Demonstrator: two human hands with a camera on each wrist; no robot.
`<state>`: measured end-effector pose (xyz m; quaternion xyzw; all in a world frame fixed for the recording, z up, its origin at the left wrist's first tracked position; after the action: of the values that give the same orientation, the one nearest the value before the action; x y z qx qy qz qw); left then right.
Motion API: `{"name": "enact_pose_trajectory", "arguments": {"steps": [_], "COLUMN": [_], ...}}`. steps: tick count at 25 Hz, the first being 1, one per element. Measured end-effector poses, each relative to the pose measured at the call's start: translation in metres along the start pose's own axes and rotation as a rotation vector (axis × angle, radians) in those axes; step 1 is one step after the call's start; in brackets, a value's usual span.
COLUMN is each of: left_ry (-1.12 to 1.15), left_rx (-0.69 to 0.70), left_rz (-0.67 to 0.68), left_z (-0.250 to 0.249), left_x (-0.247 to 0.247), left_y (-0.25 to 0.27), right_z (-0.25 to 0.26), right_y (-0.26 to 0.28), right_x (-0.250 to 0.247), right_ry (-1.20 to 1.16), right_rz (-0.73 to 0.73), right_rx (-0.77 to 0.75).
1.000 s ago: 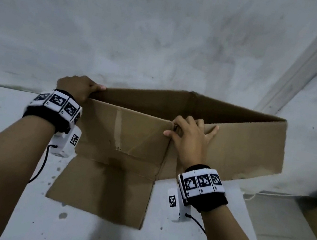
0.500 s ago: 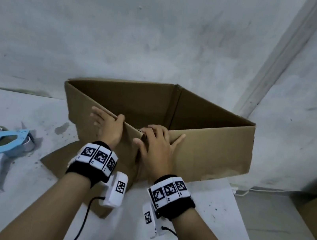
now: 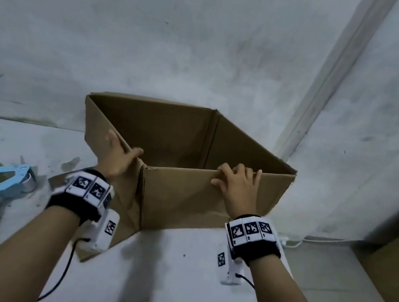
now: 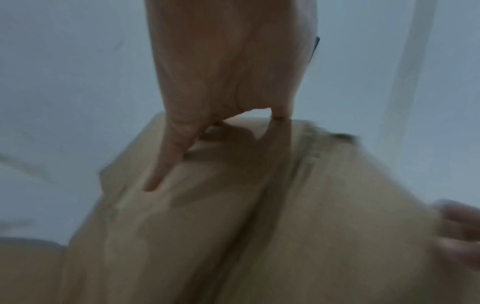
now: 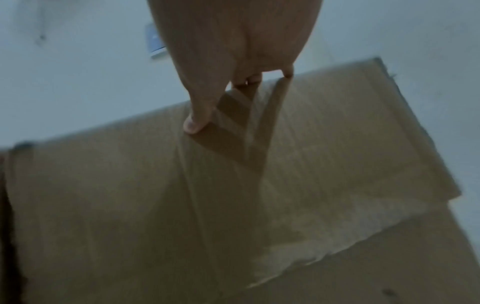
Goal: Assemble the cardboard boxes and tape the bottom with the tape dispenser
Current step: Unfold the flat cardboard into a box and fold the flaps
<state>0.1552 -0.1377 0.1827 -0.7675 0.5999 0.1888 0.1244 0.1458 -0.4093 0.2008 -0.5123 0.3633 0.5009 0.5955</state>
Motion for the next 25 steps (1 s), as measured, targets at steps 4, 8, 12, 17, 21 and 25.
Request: {"name": "enact_pose_trajectory", "arguments": {"steps": [4, 8, 12, 17, 21, 25], "left_ry": [0.079, -0.141, -0.268, -0.109, -0.047, 0.017], "left_rx": [0.064, 0.115, 0.15, 0.086, 0.112, 0.181], "left_rz": [0.005, 0.1, 0.081, -0.371, -0.425, -0.442], "left_z": [0.001, -0.008, -0.003, 0.016, 0.02, 0.019], "left_x": [0.026, 0.003, -0.032, -0.075, -0.07, -0.065], "left_y": [0.026, 0.029, 0.032, 0.05, 0.058, 0.041], "right_z": [0.009, -0.011, -0.069, -0.016, -0.022, -0.017], "right_y": [0.011, 0.02, 0.03, 0.06, 0.056, 0.045], "right_x": [0.0, -0.003, -0.023, -0.01, 0.0, 0.007], "right_ry": [-0.012, 0.034, -0.048, -0.412, -0.712, -0.716], "right_rz": [-0.064, -0.006, -0.021, -0.111, -0.015, -0.013], "right_rx": [-0.027, -0.138, 0.091, -0.077, 0.172, 0.237]}}
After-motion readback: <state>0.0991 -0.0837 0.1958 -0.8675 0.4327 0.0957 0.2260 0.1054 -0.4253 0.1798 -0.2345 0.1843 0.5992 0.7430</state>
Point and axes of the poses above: each hand's wrist, its own y-axis away from the middle knuckle, its own x-axis out of the palm, z = x × y, the point moved 4 cm from there along -y, towards the middle knuckle, and after that the axes turned 5 degrees about x, right-handed, at the moved point
